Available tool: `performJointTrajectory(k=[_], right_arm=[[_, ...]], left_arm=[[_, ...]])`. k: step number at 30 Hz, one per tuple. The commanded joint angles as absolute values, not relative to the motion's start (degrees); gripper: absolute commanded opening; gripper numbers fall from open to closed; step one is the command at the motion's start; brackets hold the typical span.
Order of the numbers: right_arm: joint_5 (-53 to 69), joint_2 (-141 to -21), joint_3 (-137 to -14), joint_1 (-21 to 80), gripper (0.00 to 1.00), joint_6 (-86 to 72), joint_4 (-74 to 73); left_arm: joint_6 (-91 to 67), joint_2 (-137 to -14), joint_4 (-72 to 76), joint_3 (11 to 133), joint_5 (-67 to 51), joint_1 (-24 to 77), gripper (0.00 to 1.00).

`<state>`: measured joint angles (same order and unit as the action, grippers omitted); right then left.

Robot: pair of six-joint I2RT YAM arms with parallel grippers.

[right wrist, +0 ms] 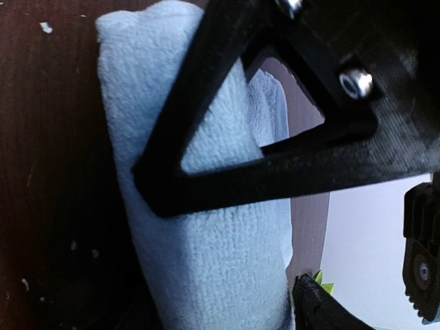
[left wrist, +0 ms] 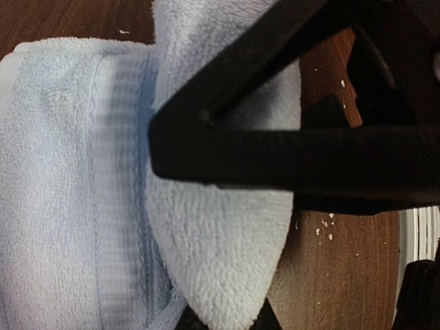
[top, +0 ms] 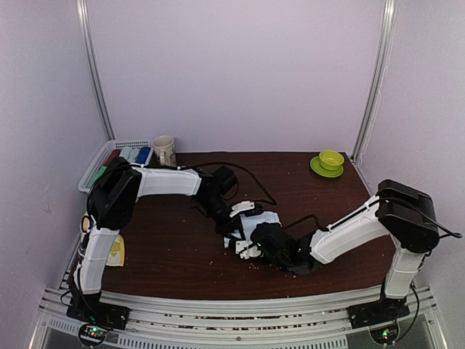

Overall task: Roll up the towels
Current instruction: Roll the towel at the center of the board.

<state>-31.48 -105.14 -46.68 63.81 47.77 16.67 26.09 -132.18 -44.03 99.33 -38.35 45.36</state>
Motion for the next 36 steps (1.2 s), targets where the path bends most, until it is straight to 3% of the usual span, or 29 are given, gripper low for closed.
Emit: performJointTrajectory(k=[1, 4, 9, 10, 17, 19, 21, 22, 23, 29, 32, 36], right_arm=[[-30.06, -106.75, -48.54, 62.51, 0.63, 46.72, 13.81], [-28.62, -107.12, -49.22, 61.89, 0.49, 46.21, 12.06], [-25.29, -106.72, -49.92, 61.24, 0.05, 45.24, 8.82], [-24.6, -106.44, -49.92, 61.25, 0.0, 45.06, 8.12], [-20.32, -105.43, -49.66, 60.71, 0.0, 43.68, 4.39], [-19.01, -105.23, -49.81, 60.44, 0.0, 43.68, 3.18], [-17.53, -104.98, -50.18, 60.36, 0.0, 41.55, 1.57], [-16.9, -104.77, -50.33, 60.31, 0.0, 41.15, 0.86], [-16.34, -104.63, -50.55, 60.24, 0.0, 40.83, 0.15], [-12.95, -102.85, -51.1, 59.9, 0.0, 39.46, -4.17], [-11.11, -102.33, -52.1, 59.72, 0.0, 38.42, -6.71], [-8.38, -102.01, -53.6, 59.52, 0.0, 36.85, -10.05]], left_arm=[[26.4, -139.11, -54.96, 93.53, -29.85, 46.67, 0.0], [26.41, -138.7, -54.87, 93.37, -29.32, 46.69, 0.0], [26.3, -136.44, -53.81, 92.04, -27.74, 46.65, 0.07], [26.18, -135.84, -53.5, 91.84, -27.22, 46.59, 0.11], [23.57, -125.52, -47.43, 87.39, -22.83, 46.34, 0.45], [22.47, -122.31, -46.21, 86.16, -21.12, 46.32, 0.64], [21.03, -118.95, -44.97, 84.39, -18.61, 46.32, 0.75], [20.37, -117.28, -44.16, 83.34, -17.35, 46.32, 0.9], [19.55, -115.38, -43.17, 82.27, -16.12, 46.32, 0.97], [13.89, -100.12, -32.51, 73.32, -7.33, 46.32, 0.98], [10.6, -91.85, -24.76, 67.75, 2.47, 46.32, 0.98], [8.23, -76.91, -6.28, 56.16, 12.28, 46.32, 0.98]])
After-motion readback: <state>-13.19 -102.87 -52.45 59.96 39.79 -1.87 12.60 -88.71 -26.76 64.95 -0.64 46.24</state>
